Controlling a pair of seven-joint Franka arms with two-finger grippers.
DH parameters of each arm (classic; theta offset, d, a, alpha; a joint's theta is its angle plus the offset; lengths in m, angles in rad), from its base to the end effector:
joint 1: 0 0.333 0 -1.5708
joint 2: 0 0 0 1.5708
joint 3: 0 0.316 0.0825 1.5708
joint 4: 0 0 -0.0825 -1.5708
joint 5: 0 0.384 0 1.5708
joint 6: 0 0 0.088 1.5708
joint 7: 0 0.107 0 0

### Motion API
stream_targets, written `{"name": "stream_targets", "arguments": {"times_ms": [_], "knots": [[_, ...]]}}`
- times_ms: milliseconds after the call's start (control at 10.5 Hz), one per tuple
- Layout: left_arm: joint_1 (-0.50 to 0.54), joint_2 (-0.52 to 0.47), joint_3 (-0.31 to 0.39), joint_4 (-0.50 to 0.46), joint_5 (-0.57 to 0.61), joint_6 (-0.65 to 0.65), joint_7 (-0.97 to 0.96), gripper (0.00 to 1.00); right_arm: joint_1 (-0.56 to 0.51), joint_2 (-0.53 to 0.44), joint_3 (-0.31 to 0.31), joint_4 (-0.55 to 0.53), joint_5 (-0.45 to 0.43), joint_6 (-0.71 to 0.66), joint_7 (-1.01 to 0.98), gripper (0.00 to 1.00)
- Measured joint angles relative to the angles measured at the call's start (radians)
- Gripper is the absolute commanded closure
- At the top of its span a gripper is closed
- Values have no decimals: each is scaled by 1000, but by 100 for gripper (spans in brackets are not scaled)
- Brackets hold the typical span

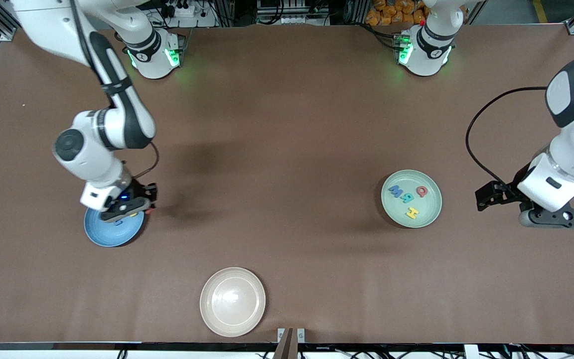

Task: Sort upper and lower case letters into plates

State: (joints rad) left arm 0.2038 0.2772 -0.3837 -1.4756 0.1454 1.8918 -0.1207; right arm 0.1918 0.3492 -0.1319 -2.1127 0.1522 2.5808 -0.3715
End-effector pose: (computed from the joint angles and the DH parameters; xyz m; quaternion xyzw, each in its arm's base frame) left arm 0.6529 -0.0769 0.5434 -0.9960 0.0362 -0.0816 0.0078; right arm 0.5903 0.0341 0.2608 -0.9852 -0.1580 -0.0646 0.0122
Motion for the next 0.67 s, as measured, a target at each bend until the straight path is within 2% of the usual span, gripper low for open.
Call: {"name": "stream_targets", "arguments": {"times_ms": [95,191,286,382,572,668], "knots": [[-13,-36,-5,0,0,-27,0,0,-47,2,0,-5,0,-5,1,100],[-30,-69,3,0,-11,-72,-3,0,-82,6,0,-7,0,-18,1,87],[-53,-98,38,-1,-46,-126,-3,0,-104,8,0,-8,0,-43,1,18],[-99,-119,102,-2,-75,-178,-3,0,-114,9,0,-9,0,-67,3,0],[-204,-148,248,-6,-95,-252,5,0,-124,7,0,-10,0,-96,5,0],[-226,-156,279,-13,-95,-265,23,0,-125,0,0,-13,0,-107,5,0]]}}
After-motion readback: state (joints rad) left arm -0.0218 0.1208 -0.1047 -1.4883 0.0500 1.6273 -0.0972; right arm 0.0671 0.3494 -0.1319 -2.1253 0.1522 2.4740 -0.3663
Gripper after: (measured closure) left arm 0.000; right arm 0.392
